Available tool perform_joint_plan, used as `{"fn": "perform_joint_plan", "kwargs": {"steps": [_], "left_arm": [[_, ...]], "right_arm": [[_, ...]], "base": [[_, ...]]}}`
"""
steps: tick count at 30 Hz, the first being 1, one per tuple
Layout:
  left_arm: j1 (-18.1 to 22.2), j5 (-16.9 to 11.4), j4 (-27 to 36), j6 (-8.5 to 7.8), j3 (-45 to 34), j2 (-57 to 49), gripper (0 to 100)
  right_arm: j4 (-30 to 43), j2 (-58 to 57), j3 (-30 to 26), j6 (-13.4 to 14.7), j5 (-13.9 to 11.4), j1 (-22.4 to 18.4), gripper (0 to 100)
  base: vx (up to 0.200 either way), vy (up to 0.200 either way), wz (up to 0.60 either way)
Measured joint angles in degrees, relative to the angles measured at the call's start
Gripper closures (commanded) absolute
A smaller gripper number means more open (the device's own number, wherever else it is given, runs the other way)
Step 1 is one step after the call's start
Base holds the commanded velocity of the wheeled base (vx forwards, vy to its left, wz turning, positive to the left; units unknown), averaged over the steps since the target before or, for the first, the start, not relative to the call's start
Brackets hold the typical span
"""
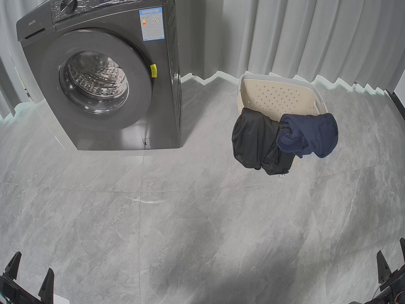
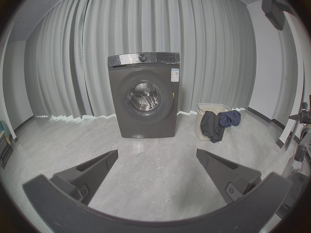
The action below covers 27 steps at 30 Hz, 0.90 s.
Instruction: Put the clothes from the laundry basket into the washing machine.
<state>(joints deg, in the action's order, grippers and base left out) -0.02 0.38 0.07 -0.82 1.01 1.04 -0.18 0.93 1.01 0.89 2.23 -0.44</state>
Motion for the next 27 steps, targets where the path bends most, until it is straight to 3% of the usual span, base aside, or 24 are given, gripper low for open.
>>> {"fn": "perform_joint_plan", "kwargs": {"steps": [8, 27], "left_arm": [[0.02, -0.02, 0.00, 0.02, 0.00, 0.00, 0], [-0.07, -0.13, 0.02, 0.28, 0.00, 0.00, 0]], "right_arm": [[0.02, 0.01, 0.00, 0.00, -0.02, 0.00, 0], [0.00, 0.01, 0.00, -0.05, -0.07, 0.00, 0]], "base": [[0.000, 0.000, 0.00], [0.000, -0.200, 0.00]]}}
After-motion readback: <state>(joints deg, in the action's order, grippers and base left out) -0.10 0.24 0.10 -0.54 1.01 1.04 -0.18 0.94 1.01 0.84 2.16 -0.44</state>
